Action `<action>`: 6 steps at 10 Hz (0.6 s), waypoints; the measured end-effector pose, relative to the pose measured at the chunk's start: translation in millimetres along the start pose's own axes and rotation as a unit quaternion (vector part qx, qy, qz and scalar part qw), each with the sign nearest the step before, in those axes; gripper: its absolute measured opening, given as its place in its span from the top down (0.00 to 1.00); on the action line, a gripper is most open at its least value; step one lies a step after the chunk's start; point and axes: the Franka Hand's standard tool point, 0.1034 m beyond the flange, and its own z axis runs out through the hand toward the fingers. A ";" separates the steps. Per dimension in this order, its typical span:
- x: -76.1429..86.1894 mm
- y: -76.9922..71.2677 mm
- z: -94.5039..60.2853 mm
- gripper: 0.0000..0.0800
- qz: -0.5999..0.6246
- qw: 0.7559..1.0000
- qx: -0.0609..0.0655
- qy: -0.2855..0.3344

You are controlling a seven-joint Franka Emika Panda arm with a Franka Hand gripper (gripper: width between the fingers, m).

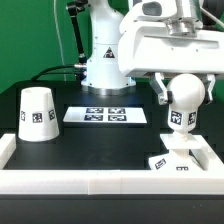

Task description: Assemble lamp

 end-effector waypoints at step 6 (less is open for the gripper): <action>-8.1 -0.3 10.1 0.28 0.000 1.000 -0.008 0.019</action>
Offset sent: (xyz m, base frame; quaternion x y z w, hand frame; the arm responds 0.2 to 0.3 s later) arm -0.0069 0.0011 -0.0115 -0.0013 0.0133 -0.0026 0.9999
